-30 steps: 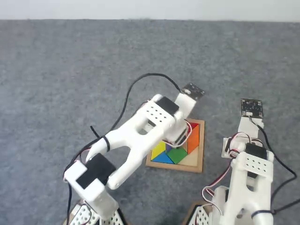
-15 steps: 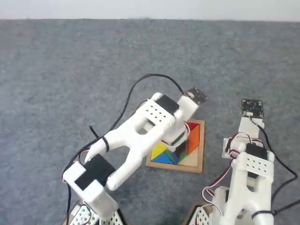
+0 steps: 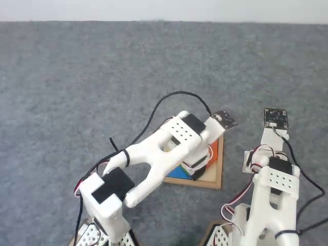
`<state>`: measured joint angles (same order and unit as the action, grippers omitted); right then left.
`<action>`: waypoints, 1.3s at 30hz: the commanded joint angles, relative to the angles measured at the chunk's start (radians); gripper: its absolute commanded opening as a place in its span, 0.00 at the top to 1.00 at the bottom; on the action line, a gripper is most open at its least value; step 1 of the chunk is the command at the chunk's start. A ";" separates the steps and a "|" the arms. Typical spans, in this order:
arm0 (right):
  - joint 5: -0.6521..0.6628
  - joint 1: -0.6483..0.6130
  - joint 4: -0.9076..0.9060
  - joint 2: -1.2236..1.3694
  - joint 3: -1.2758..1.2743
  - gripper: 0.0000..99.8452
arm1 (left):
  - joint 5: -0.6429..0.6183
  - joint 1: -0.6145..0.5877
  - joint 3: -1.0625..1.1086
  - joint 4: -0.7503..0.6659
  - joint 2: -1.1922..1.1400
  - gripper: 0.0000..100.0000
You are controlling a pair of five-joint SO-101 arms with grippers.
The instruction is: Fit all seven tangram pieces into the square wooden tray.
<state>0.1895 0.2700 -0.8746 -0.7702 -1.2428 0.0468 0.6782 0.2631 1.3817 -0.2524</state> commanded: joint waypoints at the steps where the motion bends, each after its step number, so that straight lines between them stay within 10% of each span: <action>1: 0.017 -0.005 -0.010 -0.007 0.040 0.99 | 0.043 -0.026 -0.005 -0.012 0.015 0.77; 39: 0.018 -0.010 -0.012 -0.007 0.040 0.99 | 0.169 -0.290 -0.122 -0.095 0.002 0.77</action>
<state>0.1895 0.2685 -0.8746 -0.7702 -1.2428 0.2186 0.3897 0.2064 1.3157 -0.2539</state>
